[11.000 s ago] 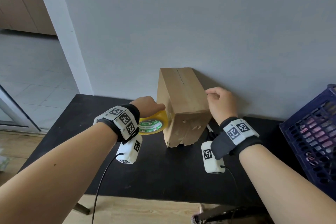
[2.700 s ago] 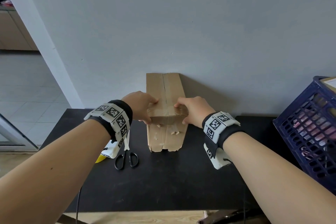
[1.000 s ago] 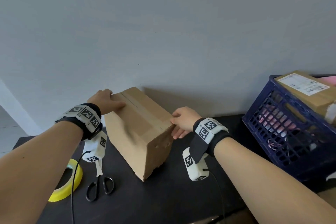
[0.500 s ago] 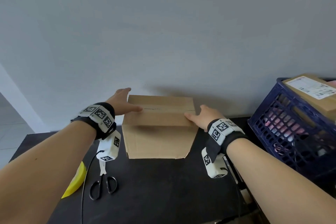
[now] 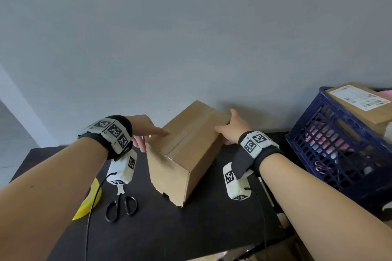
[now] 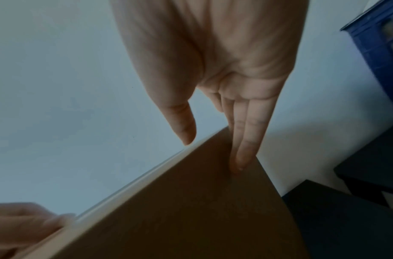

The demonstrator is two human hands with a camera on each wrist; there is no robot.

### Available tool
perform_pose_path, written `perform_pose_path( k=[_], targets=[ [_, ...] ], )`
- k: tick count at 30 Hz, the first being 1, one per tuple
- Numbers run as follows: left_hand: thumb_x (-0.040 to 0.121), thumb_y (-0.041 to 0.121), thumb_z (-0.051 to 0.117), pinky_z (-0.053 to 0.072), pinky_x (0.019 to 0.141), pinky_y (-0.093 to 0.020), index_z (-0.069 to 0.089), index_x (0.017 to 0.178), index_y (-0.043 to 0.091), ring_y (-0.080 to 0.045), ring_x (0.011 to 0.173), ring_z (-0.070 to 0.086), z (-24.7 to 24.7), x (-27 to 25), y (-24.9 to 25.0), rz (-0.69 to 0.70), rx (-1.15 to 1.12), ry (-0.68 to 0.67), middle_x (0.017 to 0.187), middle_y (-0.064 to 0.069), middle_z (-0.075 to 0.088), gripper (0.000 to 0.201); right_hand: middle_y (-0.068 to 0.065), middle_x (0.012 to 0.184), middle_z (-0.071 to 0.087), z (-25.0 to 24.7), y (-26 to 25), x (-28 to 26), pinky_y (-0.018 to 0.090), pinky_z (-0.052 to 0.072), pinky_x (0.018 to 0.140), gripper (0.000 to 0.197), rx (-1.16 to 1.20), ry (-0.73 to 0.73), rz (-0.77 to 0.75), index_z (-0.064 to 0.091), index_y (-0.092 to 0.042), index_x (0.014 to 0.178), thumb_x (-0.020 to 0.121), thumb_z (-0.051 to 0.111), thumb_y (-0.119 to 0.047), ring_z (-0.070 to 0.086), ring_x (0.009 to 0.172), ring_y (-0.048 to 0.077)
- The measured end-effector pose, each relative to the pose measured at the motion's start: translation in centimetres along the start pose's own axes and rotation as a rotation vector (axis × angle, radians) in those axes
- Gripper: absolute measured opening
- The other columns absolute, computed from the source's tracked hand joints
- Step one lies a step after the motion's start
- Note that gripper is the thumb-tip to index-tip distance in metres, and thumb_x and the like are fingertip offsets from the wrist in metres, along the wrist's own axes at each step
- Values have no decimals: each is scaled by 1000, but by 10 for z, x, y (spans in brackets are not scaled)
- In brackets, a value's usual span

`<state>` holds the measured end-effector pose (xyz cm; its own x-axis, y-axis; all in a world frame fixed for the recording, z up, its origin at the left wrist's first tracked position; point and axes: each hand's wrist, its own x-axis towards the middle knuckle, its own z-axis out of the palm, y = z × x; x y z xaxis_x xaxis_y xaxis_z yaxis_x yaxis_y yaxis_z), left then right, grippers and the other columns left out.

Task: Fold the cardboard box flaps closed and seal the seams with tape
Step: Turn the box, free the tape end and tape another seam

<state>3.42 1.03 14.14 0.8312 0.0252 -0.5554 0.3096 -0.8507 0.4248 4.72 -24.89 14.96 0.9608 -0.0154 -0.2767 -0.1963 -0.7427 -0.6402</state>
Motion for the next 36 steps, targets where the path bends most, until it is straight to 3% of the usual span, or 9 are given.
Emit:
perform_pose_path(
  k=[2, 4, 6, 11, 16, 21, 24, 29, 36],
  targets=[
    [77, 69, 54, 56, 85, -31, 68, 101, 8, -16, 72, 73, 10, -8, 3, 16, -27, -43, 80, -9, 75, 67, 9, 136, 50, 11, -6, 0, 41, 52, 93, 91, -24, -13, -49, 3, -22, 152, 84, 63, -23, 58, 109, 28],
    [81, 64, 53, 56, 78, -25, 71, 97, 3, -14, 69, 72, 20, -18, 6, 39, -33, -62, 74, -9, 75, 65, 8, 141, 46, 22, -13, -3, 30, 45, 97, 88, -76, -30, -113, 4, -22, 153, 86, 62, -22, 52, 121, 28],
    [84, 62, 52, 56, 76, -24, 72, 95, 2, -12, 68, 71, 26, -25, 5, 59, -48, -72, 77, -9, 76, 65, 6, 149, 38, 30, -19, -6, 25, 37, 96, 81, -115, -45, -172, 8, -23, 153, 89, 58, -21, 45, 130, 26],
    [89, 56, 48, 53, 75, -25, 69, 93, 7, -14, 73, 71, 27, -34, -12, 115, -113, 9, 84, -6, 76, 53, 4, 154, 30, 37, -22, -8, 28, 31, 107, 72, -159, -55, -203, 16, -23, 152, 92, 55, -22, 34, 139, 24],
    [92, 47, 48, 52, 71, -26, 68, 90, 8, -13, 72, 69, 16, -43, -35, 145, -138, 192, 81, -2, 74, 44, 7, 145, 43, 32, -35, -18, 29, 35, 103, 54, -187, 68, -291, 36, -17, 144, 93, 53, -19, 42, 131, 25],
    [90, 38, 55, 47, 68, -25, 66, 78, 13, -13, 73, 69, -1, -55, -70, 147, -159, 330, 76, 2, 73, 30, 1, 119, 65, 45, -78, -35, 23, 42, 90, 26, -34, 152, -477, 67, -19, 110, 90, 51, -11, 60, 109, 19],
    [90, 34, 56, 48, 73, -26, 66, 79, 12, -12, 73, 69, -5, -65, -94, 130, -169, 383, 76, 2, 74, 26, -4, 104, 71, 75, -103, -48, 19, 46, 86, 25, 16, 73, -568, 72, -20, 97, 88, 52, -8, 64, 98, 12],
    [89, 30, 57, 46, 73, -21, 69, 84, 10, -13, 78, 68, 3, -78, -143, 76, -173, 400, 80, 1, 73, 24, -4, 100, 72, 138, -126, -66, 18, 46, 83, 23, -8, -101, -638, 74, -18, 92, 87, 55, -7, 62, 89, 9],
    [87, 36, 60, 47, 81, -27, 70, 93, 15, -15, 87, 61, 24, -80, -212, -38, -142, 295, 89, 2, 68, 25, -1, 106, 72, 210, -121, -69, 21, 45, 91, 23, -141, -311, -538, 74, -17, 96, 88, 55, -9, 62, 104, 14]
  ],
)
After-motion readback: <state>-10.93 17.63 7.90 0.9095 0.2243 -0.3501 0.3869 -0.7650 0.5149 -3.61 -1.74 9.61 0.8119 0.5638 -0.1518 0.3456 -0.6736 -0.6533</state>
